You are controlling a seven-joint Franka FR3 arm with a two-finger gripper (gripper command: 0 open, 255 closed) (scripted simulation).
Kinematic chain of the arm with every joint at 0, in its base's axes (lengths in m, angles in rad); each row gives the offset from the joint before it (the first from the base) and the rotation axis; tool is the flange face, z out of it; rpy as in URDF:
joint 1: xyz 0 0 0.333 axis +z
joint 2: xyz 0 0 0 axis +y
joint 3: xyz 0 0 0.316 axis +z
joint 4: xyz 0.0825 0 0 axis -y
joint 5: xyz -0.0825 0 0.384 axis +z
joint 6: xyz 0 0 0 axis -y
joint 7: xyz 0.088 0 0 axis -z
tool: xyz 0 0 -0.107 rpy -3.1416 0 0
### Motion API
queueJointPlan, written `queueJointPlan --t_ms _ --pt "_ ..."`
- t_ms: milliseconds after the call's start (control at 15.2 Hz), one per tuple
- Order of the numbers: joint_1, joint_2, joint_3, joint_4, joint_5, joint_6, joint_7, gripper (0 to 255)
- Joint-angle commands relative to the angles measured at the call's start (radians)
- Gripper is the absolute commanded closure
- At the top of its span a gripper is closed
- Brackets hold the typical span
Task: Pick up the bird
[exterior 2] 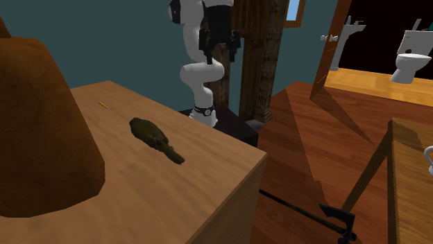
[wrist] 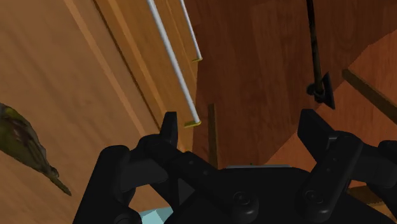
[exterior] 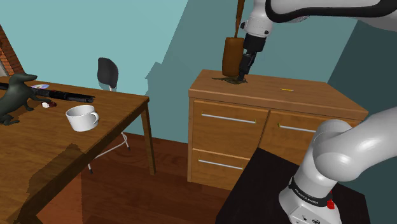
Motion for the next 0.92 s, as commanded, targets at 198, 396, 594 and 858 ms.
queueJointPlan --t_ms 198,396,594,858 --pt "-0.006 0.124 -0.125 0.072 0.006 0.05 -0.135 0" --pt "-0.003 0.218 -0.199 0.137 0.029 0.071 -0.219 0" --pt "0.002 0.323 -0.272 0.215 0.068 0.083 -0.309 0" --pt "0.004 0.482 -0.367 0.34 0.151 0.081 -0.439 0"
